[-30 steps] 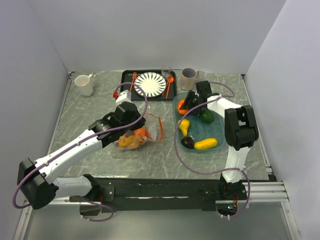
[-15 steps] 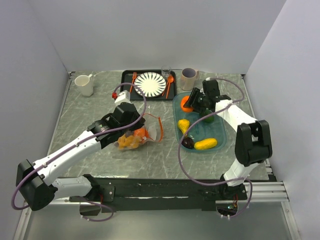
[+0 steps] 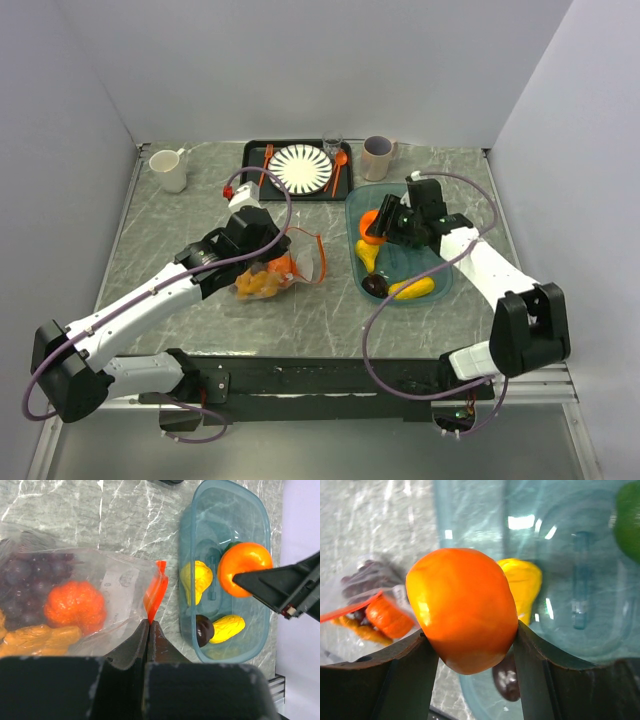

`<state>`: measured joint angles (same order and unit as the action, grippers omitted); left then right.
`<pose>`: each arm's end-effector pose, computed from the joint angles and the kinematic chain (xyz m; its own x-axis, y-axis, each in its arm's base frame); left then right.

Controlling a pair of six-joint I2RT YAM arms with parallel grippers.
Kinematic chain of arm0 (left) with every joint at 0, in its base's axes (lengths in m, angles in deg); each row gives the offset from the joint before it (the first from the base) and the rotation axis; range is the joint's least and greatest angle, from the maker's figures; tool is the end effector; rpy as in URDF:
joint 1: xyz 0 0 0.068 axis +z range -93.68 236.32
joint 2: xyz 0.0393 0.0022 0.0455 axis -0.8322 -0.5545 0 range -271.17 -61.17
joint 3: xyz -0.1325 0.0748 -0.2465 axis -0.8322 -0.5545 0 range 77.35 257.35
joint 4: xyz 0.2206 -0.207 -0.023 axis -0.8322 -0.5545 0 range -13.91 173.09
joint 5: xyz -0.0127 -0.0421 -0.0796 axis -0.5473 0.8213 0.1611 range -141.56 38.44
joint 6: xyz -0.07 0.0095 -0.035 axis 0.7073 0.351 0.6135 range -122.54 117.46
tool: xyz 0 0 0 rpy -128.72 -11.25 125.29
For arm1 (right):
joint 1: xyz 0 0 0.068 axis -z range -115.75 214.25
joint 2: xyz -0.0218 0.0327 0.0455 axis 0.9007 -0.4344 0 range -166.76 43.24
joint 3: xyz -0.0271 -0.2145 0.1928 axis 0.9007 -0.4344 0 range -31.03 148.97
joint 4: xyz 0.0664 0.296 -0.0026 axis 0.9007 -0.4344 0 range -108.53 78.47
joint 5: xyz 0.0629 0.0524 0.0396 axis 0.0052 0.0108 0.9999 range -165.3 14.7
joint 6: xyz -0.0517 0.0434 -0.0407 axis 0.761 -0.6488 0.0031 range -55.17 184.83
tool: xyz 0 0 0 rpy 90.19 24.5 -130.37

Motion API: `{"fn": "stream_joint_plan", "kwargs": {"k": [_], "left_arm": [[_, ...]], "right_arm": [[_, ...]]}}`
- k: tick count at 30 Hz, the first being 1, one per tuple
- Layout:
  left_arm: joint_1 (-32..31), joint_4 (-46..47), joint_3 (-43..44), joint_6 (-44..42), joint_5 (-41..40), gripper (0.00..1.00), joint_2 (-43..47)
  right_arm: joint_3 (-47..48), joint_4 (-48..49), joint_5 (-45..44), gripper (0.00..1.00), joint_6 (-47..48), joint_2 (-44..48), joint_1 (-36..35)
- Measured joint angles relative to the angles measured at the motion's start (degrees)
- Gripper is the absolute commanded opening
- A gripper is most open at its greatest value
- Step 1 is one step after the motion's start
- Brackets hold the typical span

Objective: Place the food in the zip-top bag and seal the zipper
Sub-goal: Pick up the fake fruit from the bin, then place the fake fruit in the zipper food storage bag.

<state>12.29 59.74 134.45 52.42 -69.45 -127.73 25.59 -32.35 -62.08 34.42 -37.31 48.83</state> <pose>0.2443 -0.2072 0.3083 -0.6133 -0.4908 -0.6189 -0.0456 0.8042 -0.5926 0.3448 0.1111 0.2300 -0.7957 0.2918 -0.5309 -0.0146 0.8668 0.4984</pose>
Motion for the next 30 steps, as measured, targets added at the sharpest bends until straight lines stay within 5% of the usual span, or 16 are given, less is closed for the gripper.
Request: {"fn": "stream_joint_plan", "kwargs": {"k": [30], "left_arm": [[0.00,-0.04,0.00,0.00,0.02,0.01,0.00]], "right_arm": [[-5.57,-2.38,2.56,0.37,-1.64,11.15,-14.82]]}}
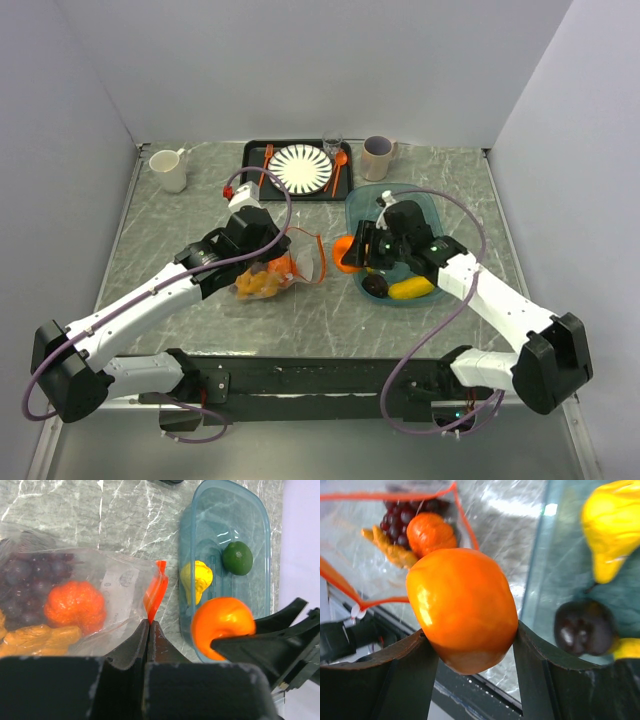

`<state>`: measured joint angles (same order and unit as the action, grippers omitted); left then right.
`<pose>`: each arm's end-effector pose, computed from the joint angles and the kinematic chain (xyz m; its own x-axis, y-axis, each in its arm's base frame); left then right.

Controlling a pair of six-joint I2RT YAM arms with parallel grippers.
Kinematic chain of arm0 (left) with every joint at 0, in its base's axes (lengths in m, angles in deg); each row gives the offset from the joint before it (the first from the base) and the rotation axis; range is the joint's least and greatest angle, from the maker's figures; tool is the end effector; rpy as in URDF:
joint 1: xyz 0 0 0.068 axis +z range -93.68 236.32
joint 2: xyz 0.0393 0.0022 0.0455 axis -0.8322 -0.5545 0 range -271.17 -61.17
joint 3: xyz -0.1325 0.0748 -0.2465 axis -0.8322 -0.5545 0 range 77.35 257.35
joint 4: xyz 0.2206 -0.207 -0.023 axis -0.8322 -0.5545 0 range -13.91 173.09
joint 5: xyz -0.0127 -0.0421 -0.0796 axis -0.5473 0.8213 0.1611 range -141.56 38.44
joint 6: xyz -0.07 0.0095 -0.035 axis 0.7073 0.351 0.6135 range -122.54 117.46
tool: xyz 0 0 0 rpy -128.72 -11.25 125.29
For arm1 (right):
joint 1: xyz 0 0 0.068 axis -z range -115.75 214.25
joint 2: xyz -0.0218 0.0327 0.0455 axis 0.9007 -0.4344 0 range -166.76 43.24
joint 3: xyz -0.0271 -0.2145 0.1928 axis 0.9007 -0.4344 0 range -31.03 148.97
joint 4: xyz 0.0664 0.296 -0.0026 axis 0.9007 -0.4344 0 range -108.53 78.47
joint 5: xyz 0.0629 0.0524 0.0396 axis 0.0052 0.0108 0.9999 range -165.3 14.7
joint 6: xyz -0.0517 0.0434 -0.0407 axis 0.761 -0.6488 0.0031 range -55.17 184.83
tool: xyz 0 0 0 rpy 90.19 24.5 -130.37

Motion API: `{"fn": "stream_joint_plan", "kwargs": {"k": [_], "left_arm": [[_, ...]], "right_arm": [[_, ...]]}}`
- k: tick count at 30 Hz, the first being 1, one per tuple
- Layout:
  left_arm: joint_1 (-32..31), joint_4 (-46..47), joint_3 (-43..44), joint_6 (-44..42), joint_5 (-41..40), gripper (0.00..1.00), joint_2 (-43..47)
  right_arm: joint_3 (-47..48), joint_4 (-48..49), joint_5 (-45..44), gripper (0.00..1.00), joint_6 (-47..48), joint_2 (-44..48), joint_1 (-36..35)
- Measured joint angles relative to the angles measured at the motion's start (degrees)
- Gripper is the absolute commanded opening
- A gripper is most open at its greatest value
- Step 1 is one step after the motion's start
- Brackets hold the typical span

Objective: Place the food in the zip-top bag and seal the zipper
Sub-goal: Place the fake fruit in the zipper food storage bag.

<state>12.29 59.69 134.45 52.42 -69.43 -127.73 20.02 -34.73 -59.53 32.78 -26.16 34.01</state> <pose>0.2442 -0.2072 0.3082 -0.6139 -0.4904 -0.6186 -0.0459 0.8045 -0.5922 0.2660 0.1763 0.2504 -0.8362 0.1037 -0.5385 -0.2556 0.7951 0.5500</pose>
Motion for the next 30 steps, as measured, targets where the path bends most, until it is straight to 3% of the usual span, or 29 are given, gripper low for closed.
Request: {"fn": "stream_joint_plan", "kwargs": {"k": [6,14,17,18,24,26,28,30], "left_arm": [[0.00,0.00,0.00,-0.02,0.00,0.01,0.00],[0.00,-0.02,0.00,0.00,0.07,0.01,0.22],[0.00,-0.04,0.00,0.00,0.02,0.01,0.66],[0.00,-0.11,0.00,0.00,0.02,0.01,0.87],[0.00,-0.85,-0.02,0.24,-0.46,0.01,2.71],[0.02,-1.09,-0.22,0.26,-1.05,0.01,3.80],[0.02,-1.29,-0.31,0.26,-1.60,0.01,4.61],[0.02,-1.27,-0.35,0.28,-1.77,0.01,5.03]], "right_arm": [[2.05,0.61,1.86,0.37,-0.04,-5.57,-3.91],[13.68,2.89,2.29,0.38,-0.59,-20.41,-9.70],[18.78,3.15,2.27,0.48,-0.48,-25.35,-11.45],[19.76,3.50,2.23,0.56,-0.48,-26.47,-11.98],[20.31,4.79,3.43,0.79,-1.14,-28.04,-14.49],[20.31,4.98,3.65,0.92,-1.40,-28.04,-14.86],[20.17,5.33,3.63,0.99,-1.38,-28.02,-14.88],[20.15,5.42,3.61,1.00,-1.20,-27.82,-14.82]]}}
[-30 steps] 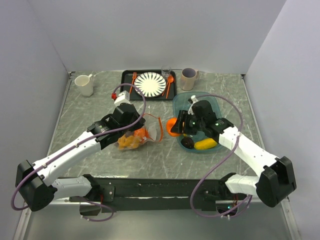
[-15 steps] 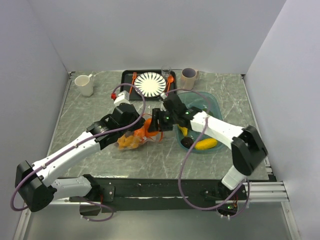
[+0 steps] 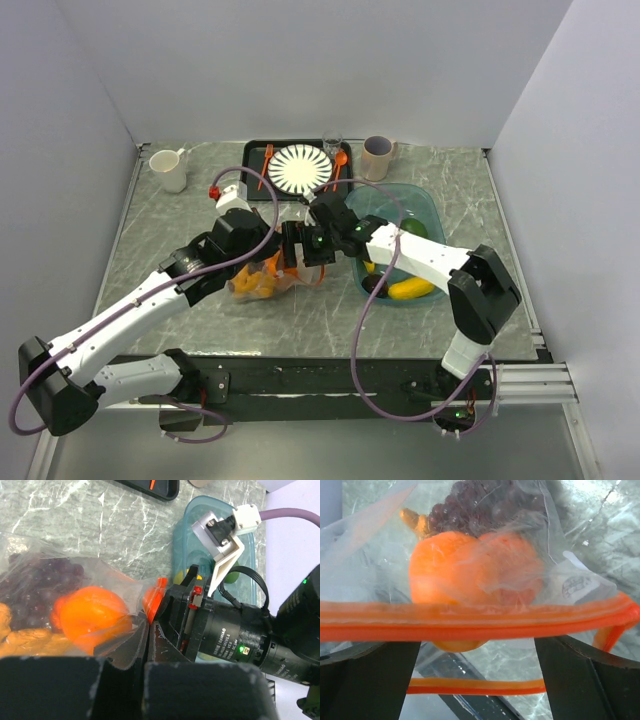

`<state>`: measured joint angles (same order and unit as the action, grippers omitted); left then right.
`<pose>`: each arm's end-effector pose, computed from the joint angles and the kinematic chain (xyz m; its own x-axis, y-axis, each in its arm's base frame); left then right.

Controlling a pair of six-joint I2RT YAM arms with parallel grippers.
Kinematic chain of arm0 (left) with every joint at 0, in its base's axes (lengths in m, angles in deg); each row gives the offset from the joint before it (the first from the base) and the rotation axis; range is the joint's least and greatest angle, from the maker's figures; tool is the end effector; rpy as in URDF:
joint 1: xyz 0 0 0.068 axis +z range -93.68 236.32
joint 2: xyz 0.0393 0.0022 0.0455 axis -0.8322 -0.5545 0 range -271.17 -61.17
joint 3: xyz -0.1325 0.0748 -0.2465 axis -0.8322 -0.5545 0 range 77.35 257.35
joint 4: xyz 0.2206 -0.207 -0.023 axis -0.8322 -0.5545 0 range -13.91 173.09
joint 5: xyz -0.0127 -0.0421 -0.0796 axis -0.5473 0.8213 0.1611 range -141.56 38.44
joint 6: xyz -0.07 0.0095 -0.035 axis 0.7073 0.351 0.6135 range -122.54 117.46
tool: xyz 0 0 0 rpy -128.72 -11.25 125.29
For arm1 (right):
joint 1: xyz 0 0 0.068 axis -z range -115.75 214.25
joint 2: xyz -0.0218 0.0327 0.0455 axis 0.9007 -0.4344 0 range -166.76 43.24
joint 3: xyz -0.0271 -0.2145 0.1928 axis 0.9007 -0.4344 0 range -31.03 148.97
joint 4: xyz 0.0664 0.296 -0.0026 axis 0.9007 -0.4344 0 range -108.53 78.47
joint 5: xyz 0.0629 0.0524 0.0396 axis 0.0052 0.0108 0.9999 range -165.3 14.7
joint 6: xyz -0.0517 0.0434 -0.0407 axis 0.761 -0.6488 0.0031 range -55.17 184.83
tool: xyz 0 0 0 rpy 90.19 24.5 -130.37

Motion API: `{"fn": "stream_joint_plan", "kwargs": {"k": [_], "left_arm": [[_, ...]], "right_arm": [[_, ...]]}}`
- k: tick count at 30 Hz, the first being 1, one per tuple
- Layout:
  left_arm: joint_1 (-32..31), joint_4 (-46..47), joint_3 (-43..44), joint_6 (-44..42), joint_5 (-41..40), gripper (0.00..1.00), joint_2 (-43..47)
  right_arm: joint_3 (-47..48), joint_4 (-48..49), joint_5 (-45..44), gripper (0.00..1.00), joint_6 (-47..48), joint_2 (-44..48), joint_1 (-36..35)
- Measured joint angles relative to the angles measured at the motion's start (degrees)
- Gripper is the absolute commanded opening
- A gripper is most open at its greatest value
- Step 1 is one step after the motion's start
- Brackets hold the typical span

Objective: Place the food in the zip-top bag and seal the zipper
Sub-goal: Place the fake fruit in the zipper food storage bag.

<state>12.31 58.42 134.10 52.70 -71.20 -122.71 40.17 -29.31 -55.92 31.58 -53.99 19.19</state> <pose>0.2310 -0.1915 0.3288 -0.5664 -0.5287 -0.6323 -0.0374 0.7828 -0.6211 0.2957 0.3281 0.2241 -0.8679 -0.1374 -0.4774 -0.4317 0.6842 0.5878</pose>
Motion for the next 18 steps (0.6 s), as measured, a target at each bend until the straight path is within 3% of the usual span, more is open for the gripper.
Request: {"fn": "stream_joint_plan", "kwargs": {"k": [4,8,9,15,16,18], "left_arm": [[-0.02,0.22,-0.13,0.15,-0.15,0.01,0.07],[-0.02,-0.09,-0.35,0.57,-0.70,0.01,0.11],[-0.02,0.02,-0.48,0.68,-0.90,0.01,0.33],[-0.02,0.00,-1.49,1.25,-1.97,0.01,2.32],[-0.02,-0.02,-1.49,1.25,-2.10,0.01,2.34],[-0.02,-0.04,-1.49,1.25,-2.19,0.01,2.34]], "right_arm": [[-0.50,-0.90,-2.51,1.00,0.15,1.64,0.09],[-2.43,-1.46,-5.09,0.88,0.48,7.34,1.09],[-3.13,-1.38,-5.29,0.74,0.72,9.44,1.55],[-3.91,-1.53,-4.92,0.23,1.68,14.60,4.46],[-4.24,-1.31,-4.57,0.08,1.53,14.38,4.50],[-5.55,-1.11,-3.26,0.00,1.62,13.66,4.37]]}}
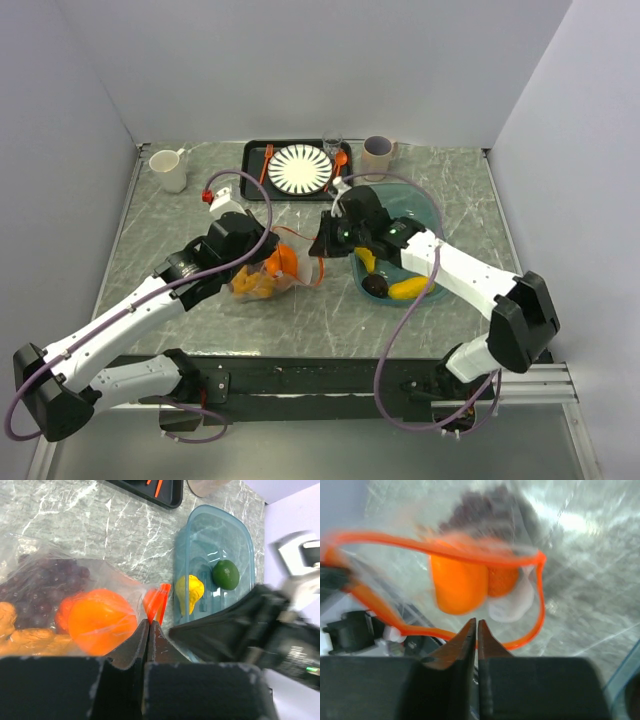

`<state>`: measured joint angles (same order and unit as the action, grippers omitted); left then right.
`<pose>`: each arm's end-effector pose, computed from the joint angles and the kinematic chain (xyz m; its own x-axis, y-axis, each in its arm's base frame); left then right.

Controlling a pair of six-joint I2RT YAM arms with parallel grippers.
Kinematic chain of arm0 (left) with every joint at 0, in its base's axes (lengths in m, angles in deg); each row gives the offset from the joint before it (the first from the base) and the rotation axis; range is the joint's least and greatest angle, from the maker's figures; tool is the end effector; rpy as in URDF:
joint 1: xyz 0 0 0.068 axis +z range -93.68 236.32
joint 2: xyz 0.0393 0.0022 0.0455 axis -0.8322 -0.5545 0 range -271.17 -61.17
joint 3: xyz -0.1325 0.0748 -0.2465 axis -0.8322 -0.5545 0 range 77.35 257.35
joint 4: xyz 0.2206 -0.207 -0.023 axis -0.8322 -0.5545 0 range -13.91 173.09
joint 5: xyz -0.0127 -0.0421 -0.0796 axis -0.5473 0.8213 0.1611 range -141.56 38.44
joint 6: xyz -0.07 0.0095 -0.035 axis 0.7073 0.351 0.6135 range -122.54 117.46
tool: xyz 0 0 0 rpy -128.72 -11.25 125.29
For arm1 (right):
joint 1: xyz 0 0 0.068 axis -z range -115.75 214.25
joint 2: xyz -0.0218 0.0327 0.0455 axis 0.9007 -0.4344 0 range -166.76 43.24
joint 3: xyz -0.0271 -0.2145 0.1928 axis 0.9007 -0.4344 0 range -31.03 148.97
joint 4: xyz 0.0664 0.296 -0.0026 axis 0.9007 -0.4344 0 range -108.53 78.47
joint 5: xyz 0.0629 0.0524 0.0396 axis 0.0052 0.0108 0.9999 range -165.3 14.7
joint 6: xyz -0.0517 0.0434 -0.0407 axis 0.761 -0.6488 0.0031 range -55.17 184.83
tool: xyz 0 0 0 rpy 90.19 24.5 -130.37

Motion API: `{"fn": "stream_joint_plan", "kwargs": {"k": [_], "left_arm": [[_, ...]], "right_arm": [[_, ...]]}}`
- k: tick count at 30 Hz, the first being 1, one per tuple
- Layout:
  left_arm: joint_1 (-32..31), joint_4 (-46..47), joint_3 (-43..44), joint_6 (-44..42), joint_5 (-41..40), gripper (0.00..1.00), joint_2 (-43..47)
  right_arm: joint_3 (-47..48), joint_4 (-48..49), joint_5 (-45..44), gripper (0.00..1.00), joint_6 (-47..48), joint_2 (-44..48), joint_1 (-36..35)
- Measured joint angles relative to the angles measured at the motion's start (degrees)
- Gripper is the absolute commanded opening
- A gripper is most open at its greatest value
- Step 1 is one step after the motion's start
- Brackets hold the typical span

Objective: Place the food in the zip-top bag and seal the zipper
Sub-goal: Place the fake fruit in the zipper food storage bag.

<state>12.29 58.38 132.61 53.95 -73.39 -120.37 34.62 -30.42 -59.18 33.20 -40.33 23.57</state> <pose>0.2251 -0.1826 0.3296 -0.5327 -0.5616 -0.6332 -0.0606 0.7715 -0.6333 0.2862 0.2707 0.2779 -0.8038 -0.0265 -0.5943 -0.4383 0.7018 0.5616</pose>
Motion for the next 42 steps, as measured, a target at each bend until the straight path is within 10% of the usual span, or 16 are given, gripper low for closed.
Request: {"fn": "stream_joint_plan", "kwargs": {"k": [11,22,32,42], "left_arm": [[0.00,0.11,0.00,0.00,0.09,0.01,-0.59],[0.00,-0.02,0.00,-0.02,0.11,0.01,-0.72],[0.00,0.00,0.00,-0.04,0.11,0.01,-0.72],[0.00,0.11,0.00,-0.09,0.92,0.01,-1.79]], "right_arm": [[3.54,-0.92,3.21,0.08,-0.17,-11.34,-4.98],[6.75,-0.20,0.22,0.44,0.15,-10.84,-5.38],[-5.73,-4.09,-14.45,0.72,-0.24,11.82,10.71],[-5.81,-7.87,-15.61,0.81,4.11,-3.34,18.88]]}}
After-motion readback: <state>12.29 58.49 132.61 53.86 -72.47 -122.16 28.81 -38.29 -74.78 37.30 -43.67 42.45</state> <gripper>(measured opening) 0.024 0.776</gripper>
